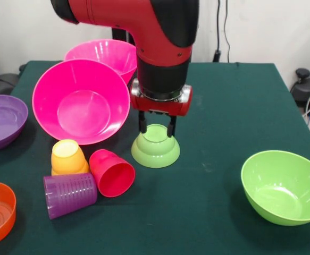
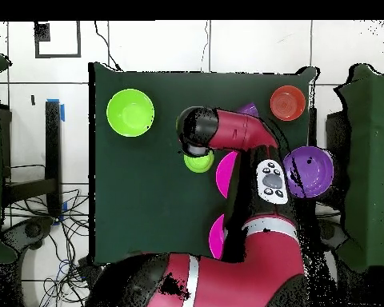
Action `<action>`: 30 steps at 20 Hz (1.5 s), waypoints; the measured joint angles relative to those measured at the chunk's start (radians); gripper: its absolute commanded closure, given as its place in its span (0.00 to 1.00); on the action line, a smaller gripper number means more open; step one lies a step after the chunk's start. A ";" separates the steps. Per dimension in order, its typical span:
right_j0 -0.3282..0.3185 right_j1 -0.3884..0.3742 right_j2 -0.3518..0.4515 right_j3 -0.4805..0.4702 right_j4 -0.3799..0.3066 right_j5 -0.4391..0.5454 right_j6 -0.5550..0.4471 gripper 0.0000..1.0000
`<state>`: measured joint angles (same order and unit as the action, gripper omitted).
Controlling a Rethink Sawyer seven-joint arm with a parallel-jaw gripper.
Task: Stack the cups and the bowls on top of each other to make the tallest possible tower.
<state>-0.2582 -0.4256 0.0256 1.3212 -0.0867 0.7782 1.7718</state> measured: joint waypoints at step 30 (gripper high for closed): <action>0.030 -0.013 -0.050 0.069 0.018 -0.081 0.000 0.00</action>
<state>-0.2283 -0.4387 -0.0240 1.3897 -0.0687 0.6977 1.7720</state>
